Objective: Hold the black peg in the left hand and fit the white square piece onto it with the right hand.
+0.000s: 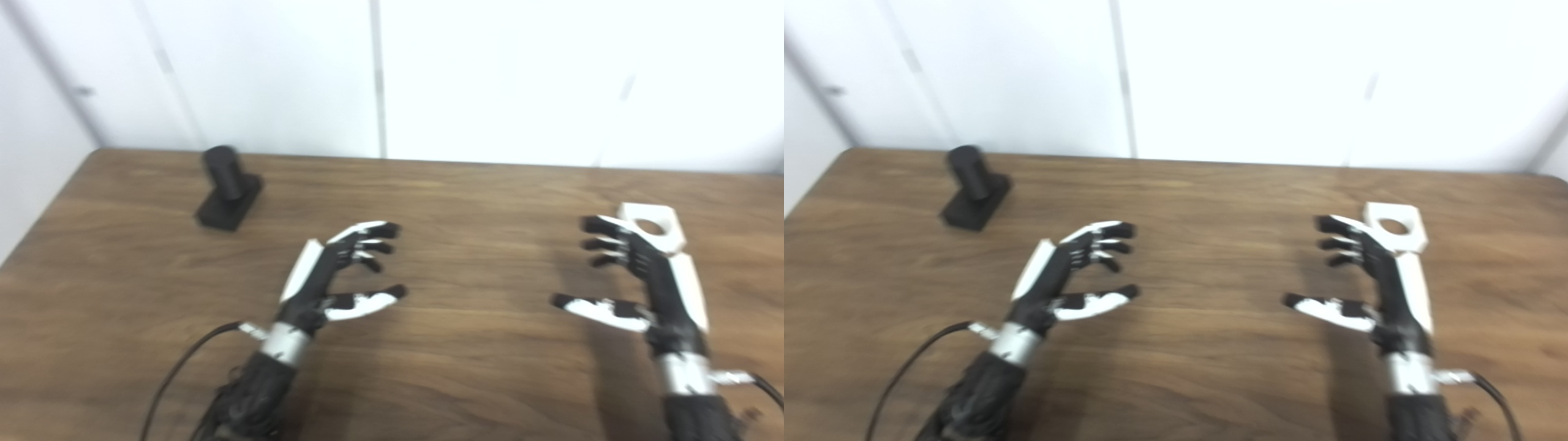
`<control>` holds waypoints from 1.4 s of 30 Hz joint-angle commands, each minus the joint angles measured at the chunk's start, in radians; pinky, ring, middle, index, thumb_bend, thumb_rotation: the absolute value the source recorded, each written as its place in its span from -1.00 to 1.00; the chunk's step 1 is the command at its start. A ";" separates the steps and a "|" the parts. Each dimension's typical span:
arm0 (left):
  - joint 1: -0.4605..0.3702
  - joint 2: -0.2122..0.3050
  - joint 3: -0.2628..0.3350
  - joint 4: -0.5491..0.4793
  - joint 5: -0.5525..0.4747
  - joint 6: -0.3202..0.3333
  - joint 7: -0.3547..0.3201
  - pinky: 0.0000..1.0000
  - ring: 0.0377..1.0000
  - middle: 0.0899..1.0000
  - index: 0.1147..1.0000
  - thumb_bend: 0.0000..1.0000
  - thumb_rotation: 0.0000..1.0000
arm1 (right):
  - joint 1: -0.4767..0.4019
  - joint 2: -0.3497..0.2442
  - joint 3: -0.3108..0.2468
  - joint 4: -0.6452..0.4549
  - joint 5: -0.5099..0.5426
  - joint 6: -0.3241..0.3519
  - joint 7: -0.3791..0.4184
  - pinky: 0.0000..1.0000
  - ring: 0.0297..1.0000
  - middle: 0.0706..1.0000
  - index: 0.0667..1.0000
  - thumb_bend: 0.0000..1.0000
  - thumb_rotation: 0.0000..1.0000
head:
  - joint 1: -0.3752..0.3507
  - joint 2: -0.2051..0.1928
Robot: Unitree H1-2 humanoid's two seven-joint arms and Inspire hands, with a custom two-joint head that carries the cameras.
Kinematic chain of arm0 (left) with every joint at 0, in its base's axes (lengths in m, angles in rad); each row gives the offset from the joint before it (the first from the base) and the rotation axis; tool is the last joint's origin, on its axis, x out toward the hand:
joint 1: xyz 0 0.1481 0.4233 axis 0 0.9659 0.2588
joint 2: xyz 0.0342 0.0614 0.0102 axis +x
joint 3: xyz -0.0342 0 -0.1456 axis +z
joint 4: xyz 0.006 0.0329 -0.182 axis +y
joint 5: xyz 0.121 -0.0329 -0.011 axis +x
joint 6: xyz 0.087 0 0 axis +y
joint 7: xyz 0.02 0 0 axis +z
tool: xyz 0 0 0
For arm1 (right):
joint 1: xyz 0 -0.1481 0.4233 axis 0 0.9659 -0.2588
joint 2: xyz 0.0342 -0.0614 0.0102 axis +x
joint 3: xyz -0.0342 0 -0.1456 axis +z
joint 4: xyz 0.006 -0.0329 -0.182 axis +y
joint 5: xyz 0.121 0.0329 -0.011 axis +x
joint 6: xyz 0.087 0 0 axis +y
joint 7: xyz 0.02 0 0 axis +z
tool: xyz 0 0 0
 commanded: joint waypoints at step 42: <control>-0.102 -0.064 0.086 -0.046 0.292 0.131 0.240 0.25 0.48 0.45 0.24 0.45 -0.67 | -0.003 -0.017 -0.024 -0.139 0.069 0.119 0.041 0.09 0.33 0.42 0.39 0.13 -1.00 | 0.112 -0.053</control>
